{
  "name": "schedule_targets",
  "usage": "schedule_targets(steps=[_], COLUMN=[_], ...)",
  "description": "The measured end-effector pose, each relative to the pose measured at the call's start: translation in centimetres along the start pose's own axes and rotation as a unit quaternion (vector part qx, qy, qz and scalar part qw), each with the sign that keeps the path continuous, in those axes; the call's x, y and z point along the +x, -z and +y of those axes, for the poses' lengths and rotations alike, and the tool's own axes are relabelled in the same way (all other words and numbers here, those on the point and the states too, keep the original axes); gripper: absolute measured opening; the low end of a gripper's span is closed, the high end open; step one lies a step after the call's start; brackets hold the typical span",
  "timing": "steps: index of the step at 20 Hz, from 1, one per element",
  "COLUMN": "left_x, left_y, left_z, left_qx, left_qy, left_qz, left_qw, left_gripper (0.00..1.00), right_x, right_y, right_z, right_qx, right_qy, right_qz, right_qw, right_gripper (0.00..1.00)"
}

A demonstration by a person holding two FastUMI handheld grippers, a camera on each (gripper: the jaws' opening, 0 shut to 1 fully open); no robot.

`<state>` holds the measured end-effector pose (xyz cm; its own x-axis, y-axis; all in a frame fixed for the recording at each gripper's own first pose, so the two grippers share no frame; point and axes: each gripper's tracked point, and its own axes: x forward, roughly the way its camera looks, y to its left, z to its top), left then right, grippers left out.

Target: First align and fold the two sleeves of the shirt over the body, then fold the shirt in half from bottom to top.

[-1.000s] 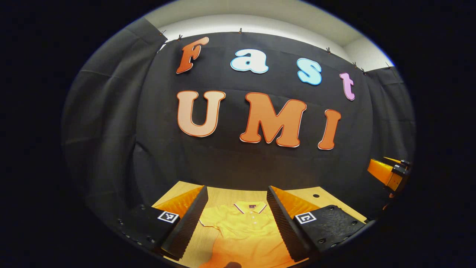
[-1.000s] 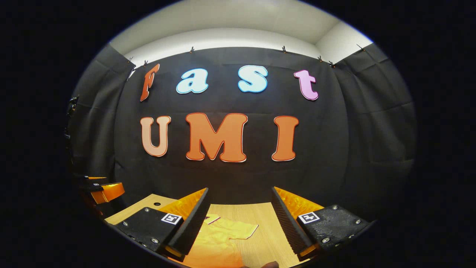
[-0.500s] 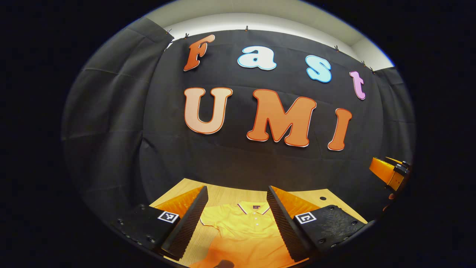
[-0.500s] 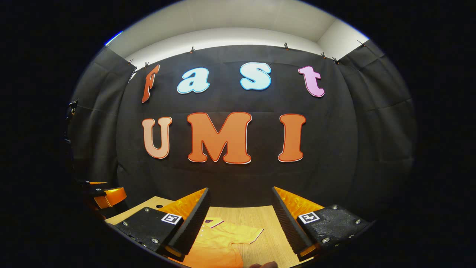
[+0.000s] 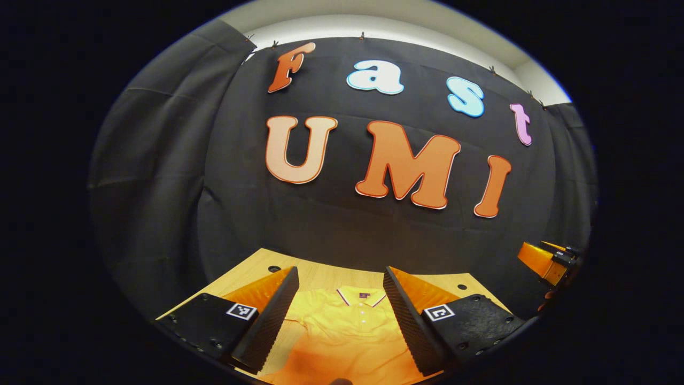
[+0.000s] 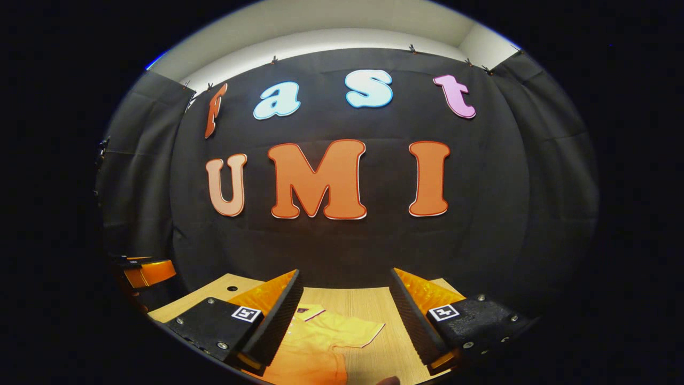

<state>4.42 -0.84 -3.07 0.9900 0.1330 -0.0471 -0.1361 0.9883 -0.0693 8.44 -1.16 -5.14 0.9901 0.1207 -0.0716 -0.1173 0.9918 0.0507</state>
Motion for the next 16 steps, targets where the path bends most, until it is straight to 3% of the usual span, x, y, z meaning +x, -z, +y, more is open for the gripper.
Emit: schedule_targets(steps=[6,16], left_x=[0.4,0.7], left_y=[0.4,0.5], left_z=[-0.8,-0.3], left_qx=[0.039,0.066], left_qy=[0.008,-0.017], left_qz=[-0.012,-0.011], left_qw=[0.999,0.998], left_gripper=[0.98,0.98], right_x=[3.3,10.5], right_y=[3.2,11.6], right_z=[-1.2,-4.6], right_qx=[-0.025,-0.019], right_qy=[-0.005,0.016], right_qz=[0.018,0.132], right_qw=[0.999,0.991], right_gripper=[0.98,0.98])
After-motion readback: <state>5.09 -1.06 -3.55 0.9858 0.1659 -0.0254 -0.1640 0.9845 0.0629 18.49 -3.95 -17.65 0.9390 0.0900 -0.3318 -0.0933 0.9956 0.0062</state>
